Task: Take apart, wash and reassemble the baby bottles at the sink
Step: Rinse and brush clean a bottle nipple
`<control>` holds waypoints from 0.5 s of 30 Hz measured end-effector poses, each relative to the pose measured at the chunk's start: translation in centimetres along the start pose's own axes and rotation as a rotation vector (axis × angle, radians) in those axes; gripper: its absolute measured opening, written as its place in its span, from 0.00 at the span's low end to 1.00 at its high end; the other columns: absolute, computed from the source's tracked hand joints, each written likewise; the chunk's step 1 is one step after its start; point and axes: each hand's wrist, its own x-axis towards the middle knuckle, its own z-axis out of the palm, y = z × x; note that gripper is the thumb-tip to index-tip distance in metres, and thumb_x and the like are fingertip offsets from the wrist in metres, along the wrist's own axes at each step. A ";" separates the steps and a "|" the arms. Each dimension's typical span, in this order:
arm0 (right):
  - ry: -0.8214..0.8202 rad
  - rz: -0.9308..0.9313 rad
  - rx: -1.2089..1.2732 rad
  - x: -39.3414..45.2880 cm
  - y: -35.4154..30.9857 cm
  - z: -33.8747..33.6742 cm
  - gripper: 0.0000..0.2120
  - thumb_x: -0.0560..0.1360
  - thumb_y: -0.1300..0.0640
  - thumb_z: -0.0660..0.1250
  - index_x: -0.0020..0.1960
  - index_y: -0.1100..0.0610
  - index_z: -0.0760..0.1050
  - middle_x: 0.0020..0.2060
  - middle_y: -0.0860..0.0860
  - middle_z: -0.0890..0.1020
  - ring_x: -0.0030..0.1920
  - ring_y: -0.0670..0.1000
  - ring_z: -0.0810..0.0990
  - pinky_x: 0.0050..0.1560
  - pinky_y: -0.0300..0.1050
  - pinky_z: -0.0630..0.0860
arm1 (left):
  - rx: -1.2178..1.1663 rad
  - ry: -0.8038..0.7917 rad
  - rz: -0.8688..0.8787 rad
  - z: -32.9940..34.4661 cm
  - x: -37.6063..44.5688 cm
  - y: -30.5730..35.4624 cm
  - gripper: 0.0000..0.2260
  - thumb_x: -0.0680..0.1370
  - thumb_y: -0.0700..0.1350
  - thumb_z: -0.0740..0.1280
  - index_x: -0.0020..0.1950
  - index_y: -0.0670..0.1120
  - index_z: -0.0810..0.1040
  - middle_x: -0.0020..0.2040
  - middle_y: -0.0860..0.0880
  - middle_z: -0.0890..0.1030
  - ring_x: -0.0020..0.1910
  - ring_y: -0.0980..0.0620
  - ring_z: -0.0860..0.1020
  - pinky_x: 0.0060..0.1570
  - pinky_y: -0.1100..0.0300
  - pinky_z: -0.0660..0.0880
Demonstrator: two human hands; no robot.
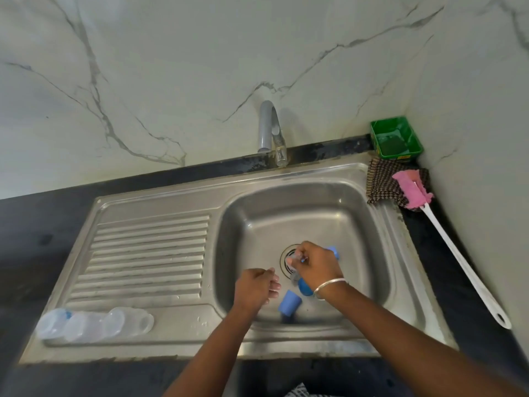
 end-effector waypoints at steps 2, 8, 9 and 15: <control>0.047 -0.136 -0.035 0.0 -1.8 -0.3 0.08 0.71 0.52 0.74 0.44 0.52 0.76 0.34 0.46 0.80 0.37 0.49 0.80 0.43 0.43 0.78 | 0.004 0.037 0.071 -1.1 0.1 0.0 0.11 0.80 0.47 0.67 0.43 0.41 0.83 0.33 0.46 0.83 0.29 0.51 0.80 0.27 0.63 0.69; -0.025 -0.365 -0.425 0.6 -3.4 0.2 0.13 0.75 0.49 0.69 0.57 0.53 0.80 0.47 0.51 0.82 0.47 0.52 0.81 0.48 0.43 0.75 | 0.042 0.103 0.212 -4.2 1.0 0.5 0.06 0.78 0.41 0.68 0.44 0.42 0.83 0.34 0.48 0.84 0.33 0.51 0.81 0.34 0.63 0.75; -0.064 -0.277 -0.506 0.6 -3.4 0.2 0.13 0.75 0.48 0.69 0.56 0.53 0.80 0.48 0.52 0.82 0.49 0.54 0.81 0.49 0.44 0.75 | 0.066 0.104 0.241 -4.6 1.1 0.3 0.06 0.78 0.41 0.68 0.43 0.44 0.83 0.35 0.48 0.84 0.34 0.49 0.81 0.36 0.62 0.76; 0.091 -0.355 -0.470 0.7 -5.1 1.8 0.12 0.74 0.45 0.69 0.54 0.50 0.80 0.47 0.49 0.83 0.46 0.52 0.82 0.45 0.46 0.77 | 0.403 0.154 0.444 -7.3 1.3 -0.2 0.06 0.80 0.44 0.66 0.52 0.48 0.83 0.45 0.55 0.81 0.46 0.55 0.78 0.47 0.66 0.68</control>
